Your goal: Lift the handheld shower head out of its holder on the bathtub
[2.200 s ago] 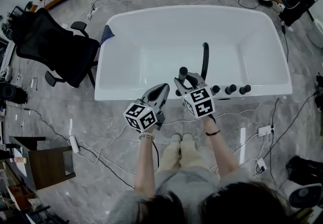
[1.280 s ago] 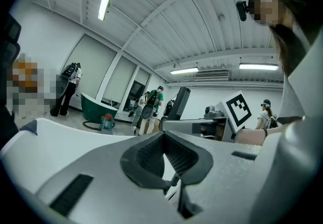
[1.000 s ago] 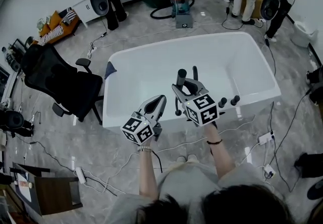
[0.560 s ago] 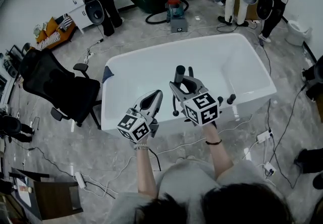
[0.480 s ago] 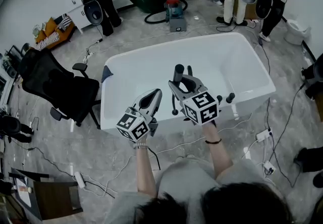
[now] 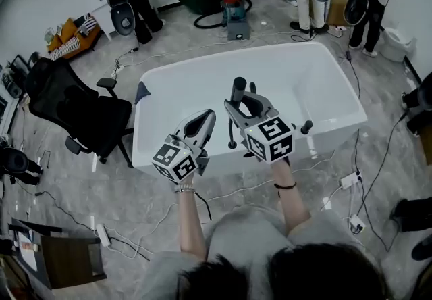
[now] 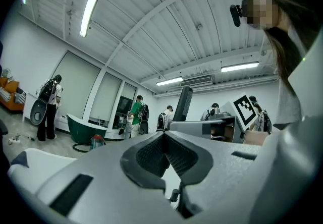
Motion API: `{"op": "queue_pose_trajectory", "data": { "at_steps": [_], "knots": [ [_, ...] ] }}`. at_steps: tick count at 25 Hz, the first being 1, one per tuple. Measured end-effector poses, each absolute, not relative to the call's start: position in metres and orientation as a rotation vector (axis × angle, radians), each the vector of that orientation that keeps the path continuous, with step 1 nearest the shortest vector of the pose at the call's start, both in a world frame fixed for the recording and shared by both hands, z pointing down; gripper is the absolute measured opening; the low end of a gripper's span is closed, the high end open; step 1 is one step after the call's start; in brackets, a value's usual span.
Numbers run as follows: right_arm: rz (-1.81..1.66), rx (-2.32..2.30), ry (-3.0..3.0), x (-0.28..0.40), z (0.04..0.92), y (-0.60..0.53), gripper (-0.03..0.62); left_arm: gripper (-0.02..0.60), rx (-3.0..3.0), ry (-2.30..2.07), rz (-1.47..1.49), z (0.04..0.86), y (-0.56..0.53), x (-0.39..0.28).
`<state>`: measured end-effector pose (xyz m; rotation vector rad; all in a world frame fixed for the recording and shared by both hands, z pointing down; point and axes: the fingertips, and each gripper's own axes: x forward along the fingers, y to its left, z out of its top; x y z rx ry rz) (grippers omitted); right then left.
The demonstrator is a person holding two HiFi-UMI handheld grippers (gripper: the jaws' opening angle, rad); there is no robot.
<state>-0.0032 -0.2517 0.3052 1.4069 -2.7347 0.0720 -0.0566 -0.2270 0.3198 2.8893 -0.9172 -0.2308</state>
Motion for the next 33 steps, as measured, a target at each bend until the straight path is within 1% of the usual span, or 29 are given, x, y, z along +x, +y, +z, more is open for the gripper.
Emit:
{"op": "queue_pose_trajectory", "data": {
  "at_steps": [33],
  "knots": [
    [0.028, 1.418, -2.737, -0.0020, 0.2995, -0.2504, 0.133, 0.005, 2.917, -0.849, -0.195, 0.3207, -0.2268, -0.0477]
  ]
}}
